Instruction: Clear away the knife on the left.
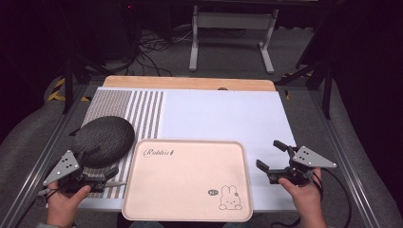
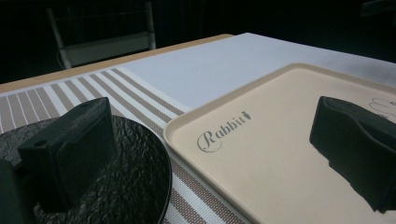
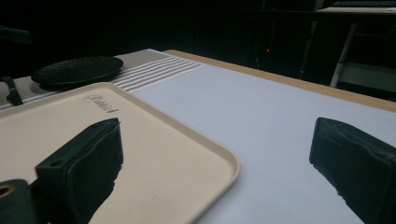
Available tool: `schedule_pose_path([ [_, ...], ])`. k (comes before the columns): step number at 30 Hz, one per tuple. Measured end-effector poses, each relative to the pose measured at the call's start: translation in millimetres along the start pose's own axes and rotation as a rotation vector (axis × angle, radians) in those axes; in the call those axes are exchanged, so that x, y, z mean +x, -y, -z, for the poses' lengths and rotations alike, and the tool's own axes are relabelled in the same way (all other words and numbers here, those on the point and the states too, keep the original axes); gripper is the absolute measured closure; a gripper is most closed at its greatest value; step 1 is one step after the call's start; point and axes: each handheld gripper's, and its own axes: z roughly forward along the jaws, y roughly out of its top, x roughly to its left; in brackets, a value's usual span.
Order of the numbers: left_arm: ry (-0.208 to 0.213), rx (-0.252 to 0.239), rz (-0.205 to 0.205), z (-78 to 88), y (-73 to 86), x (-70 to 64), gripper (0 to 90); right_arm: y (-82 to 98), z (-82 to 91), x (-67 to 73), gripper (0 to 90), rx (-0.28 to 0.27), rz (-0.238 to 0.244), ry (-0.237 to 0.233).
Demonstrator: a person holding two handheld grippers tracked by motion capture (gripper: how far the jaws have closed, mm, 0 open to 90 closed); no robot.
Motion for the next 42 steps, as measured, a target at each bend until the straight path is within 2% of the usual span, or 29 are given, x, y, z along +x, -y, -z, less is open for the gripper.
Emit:
schedule_pose_path([
  [2, 0.019, -0.002, 0.014, -0.2, -1.0, 0.1, 1.6, 0.1, -0.3, 0.5, 4.0, -0.005, 0.005, 0.000],
  [5, 0.025, -0.004, 0.036, -2.3, -2.9, -0.6, 0.5, 0.1, -0.4, 1.0, 3.9, -0.007, 0.002, -0.003],
  [10, 0.044, 0.057, 0.009, -8.0, -6.5, -2.5, 1.5, 0.2, -0.6, 0.9, 3.4, -0.011, -0.002, -0.004],
  [11, 0.066, 0.119, -0.017, -8.5, -9.4, -2.0, 5.2, -0.3, -1.2, 2.3, 3.1, -0.025, 0.001, -0.019],
  [12, 0.066, 0.119, -0.017, -8.5, -9.4, -2.0, 5.4, -0.3, -1.2, 2.3, 3.1, -0.025, 0.001, -0.019],
  [14, 0.079, 0.174, -0.047, -9.3, -14.5, -1.4, 5.4, -0.3, -2.9, 4.6, 3.0, -0.026, 0.018, -0.031],
  [18, 0.081, 0.269, -0.122, -8.0, -29.6, -1.2, 5.5, 0.9, -5.2, 5.4, 2.7, -0.006, 0.014, -0.039],
  [20, 0.075, 0.299, -0.151, -6.3, -35.1, -1.0, 5.1, 1.4, -5.6, 5.1, 2.9, 0.000, 0.013, -0.041],
  [22, 0.070, 0.312, -0.163, -4.6, -39.0, -0.8, 4.8, 1.7, -5.6, 5.0, 3.2, 0.003, 0.012, -0.042],
  [24, 0.082, 0.331, -0.161, -2.2, -44.2, -0.7, 5.2, 2.2, -5.2, 4.8, 3.4, 0.001, 0.005, -0.050],
  [26, 0.082, 0.364, -0.186, -0.4, -49.4, -0.4, 5.2, 2.6, -4.3, 4.1, 3.6, -0.004, -0.003, -0.060],
  [27, 0.082, 0.364, -0.186, -0.4, -49.4, -0.4, 5.2, 2.6, -4.3, 4.1, 3.6, -0.004, -0.003, -0.060],
  [28, 0.083, 0.397, -0.202, 0.3, -53.7, 0.5, 5.5, 3.2, -3.8, 3.3, 3.9, -0.004, -0.006, -0.065],
  [31, 0.077, 0.424, -0.217, 0.2, -56.2, 1.1, 5.9, 3.3, -3.0, 2.8, 4.1, -0.001, -0.006, -0.061],
  [34, 0.055, 0.484, -0.245, -0.7, -62.1, 1.4, 6.1, 3.4, -2.2, 2.4, 4.2, -0.002, -0.008, -0.061],
  [38, 0.057, 0.537, -0.275, -1.6, -68.0, 0.6, 7.3, 3.4, -1.4, 1.5, 4.2, -0.003, -0.006, -0.065],
  [42, 0.058, 0.623, -0.328, -4.4, -69.7, 0.0, 8.2, 3.5, -1.0, 1.8, 4.2, -0.003, -0.003, -0.069],
])
